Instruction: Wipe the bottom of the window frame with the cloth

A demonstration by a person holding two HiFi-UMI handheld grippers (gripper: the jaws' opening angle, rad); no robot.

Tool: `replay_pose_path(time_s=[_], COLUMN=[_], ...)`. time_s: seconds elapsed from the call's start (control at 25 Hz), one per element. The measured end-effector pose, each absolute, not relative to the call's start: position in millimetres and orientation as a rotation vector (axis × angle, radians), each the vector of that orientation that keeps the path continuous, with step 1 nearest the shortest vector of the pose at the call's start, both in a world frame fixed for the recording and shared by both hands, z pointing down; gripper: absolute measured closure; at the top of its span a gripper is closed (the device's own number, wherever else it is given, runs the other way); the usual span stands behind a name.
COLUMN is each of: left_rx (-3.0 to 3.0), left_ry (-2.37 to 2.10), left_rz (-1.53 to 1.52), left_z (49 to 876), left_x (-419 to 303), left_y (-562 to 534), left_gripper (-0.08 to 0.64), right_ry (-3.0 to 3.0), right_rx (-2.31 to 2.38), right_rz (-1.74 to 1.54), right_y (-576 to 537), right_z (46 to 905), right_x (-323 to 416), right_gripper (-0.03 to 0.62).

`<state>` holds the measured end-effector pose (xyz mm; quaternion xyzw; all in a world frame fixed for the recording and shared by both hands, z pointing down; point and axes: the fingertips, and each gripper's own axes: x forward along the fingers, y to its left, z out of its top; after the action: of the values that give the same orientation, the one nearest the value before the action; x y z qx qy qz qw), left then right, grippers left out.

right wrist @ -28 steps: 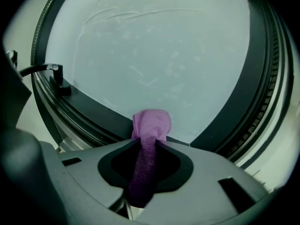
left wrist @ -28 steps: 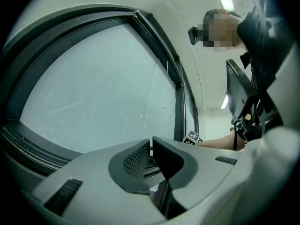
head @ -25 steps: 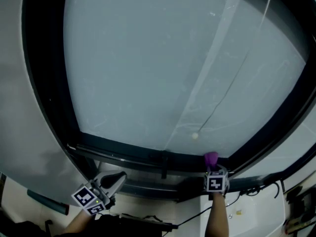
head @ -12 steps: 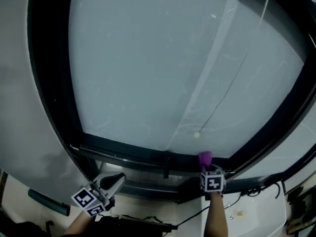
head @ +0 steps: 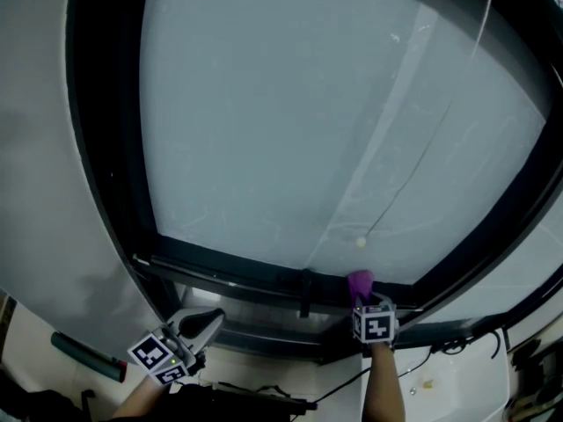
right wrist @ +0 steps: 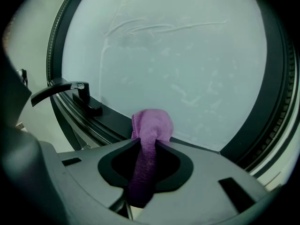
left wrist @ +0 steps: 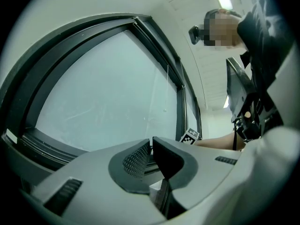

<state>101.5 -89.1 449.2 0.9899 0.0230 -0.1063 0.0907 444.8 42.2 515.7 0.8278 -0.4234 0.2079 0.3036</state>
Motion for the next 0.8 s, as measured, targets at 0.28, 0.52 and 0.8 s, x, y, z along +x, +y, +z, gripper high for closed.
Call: replay_pose_path(time_s=[0.28,0.52,0.8], left_rx=[2.948,2.979,2.993], left_ry=[0.055,0.065,0.057], left_rz=[-0.313,-0.285,-0.301], left_z=[449,450,448], left_x=[94,94,99], left_y=[-96,-97,-100], left_gripper=[0.543,0.543,0.543], right_ry=[-1.160,-1.187,-1.236], right_rx=[2.164,2.136,2.120], right_rz=[0.527,0.540,0.516], right_y=[25,15,1], right_z=[519,518,519], right_x=[431,416,406], right_gripper=[0.509,0.509,0.509])
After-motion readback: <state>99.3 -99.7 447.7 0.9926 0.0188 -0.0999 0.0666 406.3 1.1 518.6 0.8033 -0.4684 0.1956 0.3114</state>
